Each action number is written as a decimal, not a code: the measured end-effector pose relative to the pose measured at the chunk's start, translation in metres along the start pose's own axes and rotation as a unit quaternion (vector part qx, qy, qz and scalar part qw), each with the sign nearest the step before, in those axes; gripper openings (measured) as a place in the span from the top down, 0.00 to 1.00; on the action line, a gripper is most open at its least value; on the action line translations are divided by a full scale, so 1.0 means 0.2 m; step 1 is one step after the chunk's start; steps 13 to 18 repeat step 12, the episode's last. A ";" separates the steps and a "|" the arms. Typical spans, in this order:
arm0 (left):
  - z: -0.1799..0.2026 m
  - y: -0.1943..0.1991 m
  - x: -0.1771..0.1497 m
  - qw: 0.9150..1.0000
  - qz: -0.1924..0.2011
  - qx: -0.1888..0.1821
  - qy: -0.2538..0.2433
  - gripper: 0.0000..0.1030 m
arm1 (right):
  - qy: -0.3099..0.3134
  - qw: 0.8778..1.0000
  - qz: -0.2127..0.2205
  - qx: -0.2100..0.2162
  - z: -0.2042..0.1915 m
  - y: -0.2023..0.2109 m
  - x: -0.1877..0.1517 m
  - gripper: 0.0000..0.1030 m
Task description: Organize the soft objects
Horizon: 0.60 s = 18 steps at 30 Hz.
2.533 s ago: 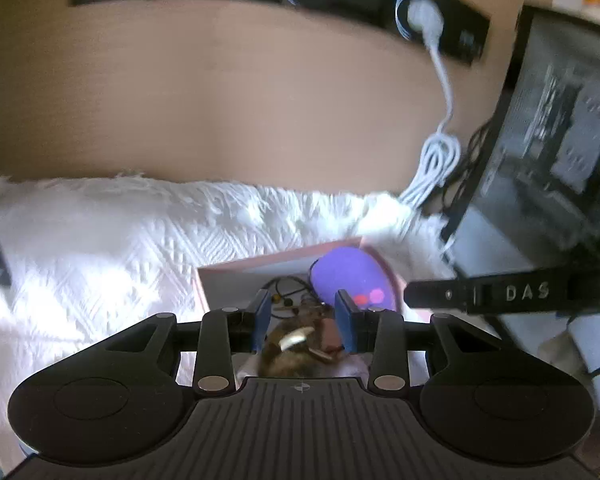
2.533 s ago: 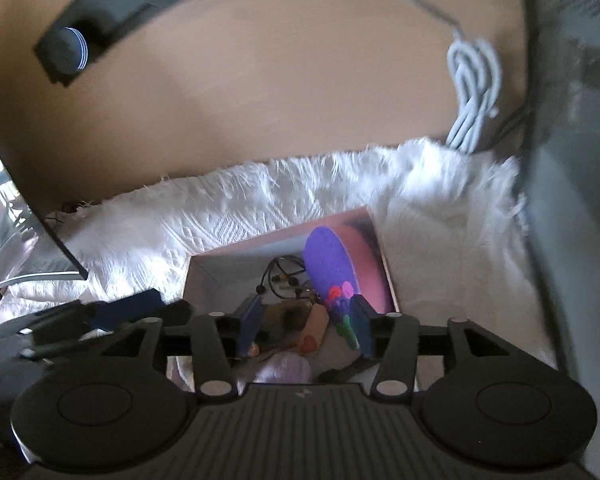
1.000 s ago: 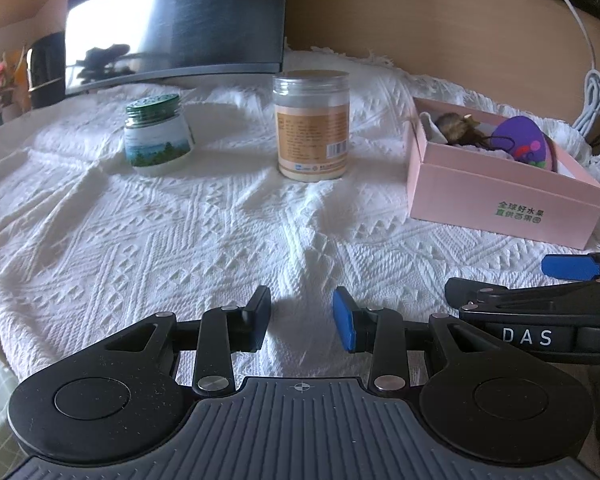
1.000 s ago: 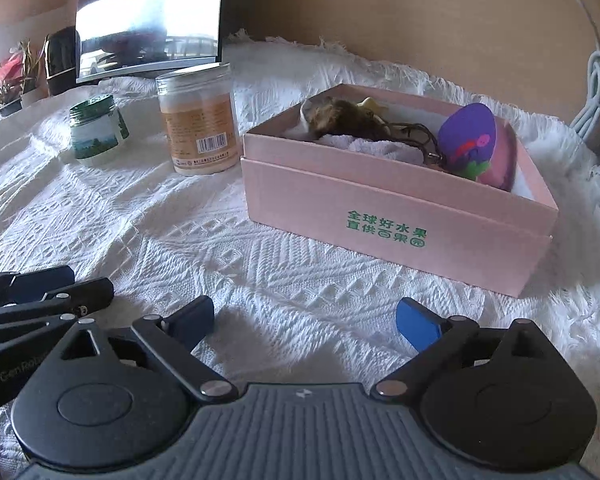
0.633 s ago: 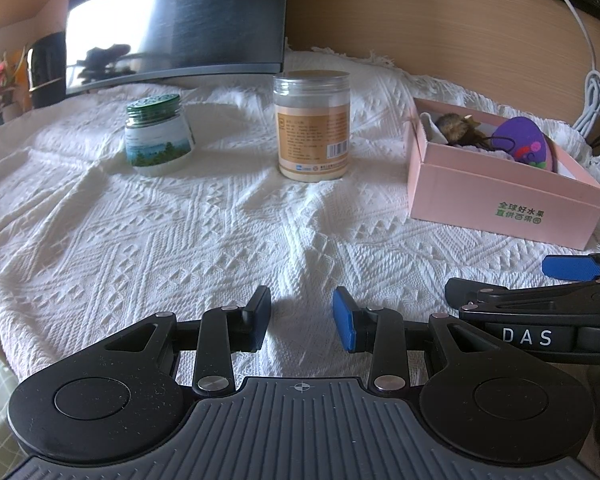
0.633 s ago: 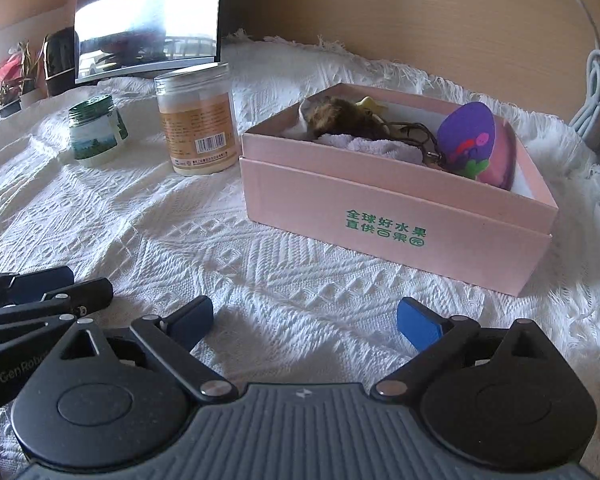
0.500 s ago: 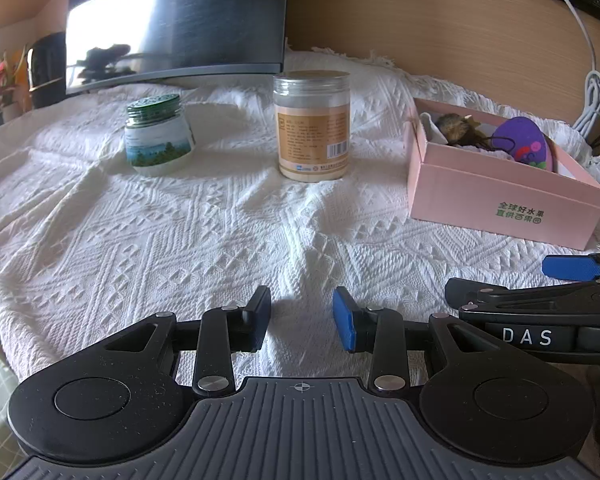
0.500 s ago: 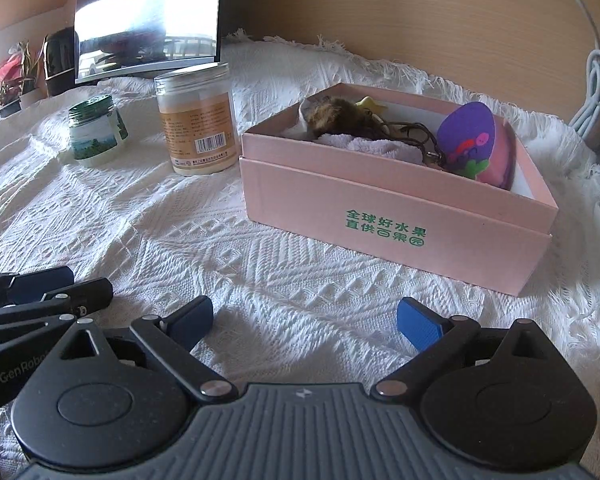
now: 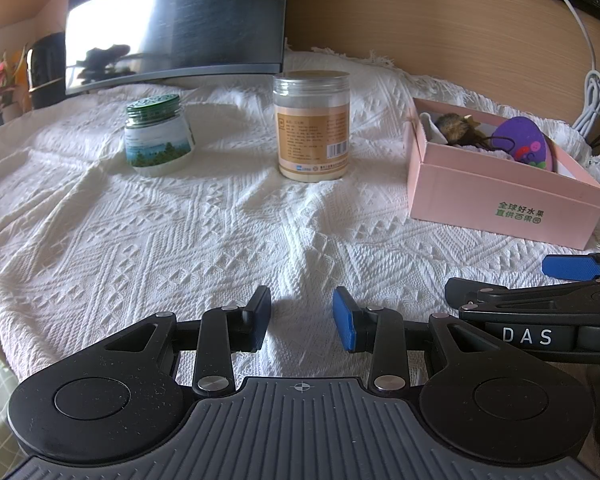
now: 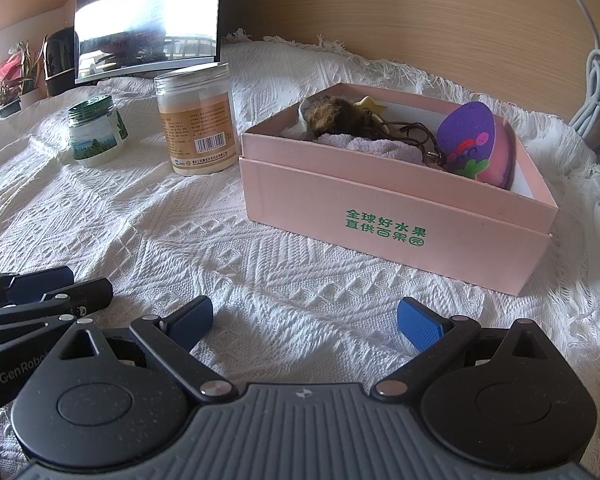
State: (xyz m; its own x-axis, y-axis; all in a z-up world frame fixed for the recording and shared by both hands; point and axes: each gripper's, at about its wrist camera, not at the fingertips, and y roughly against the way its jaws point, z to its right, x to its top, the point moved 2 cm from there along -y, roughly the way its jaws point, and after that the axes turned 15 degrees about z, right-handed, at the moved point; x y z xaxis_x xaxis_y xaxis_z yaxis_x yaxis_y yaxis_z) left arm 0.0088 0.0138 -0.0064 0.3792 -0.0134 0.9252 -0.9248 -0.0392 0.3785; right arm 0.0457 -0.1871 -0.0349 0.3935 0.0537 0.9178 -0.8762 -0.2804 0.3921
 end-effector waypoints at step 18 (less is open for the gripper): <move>0.00 0.00 0.00 1.000 0.000 0.001 -0.001 0.62 | 0.000 1.000 0.000 0.000 0.00 0.00 0.00 0.04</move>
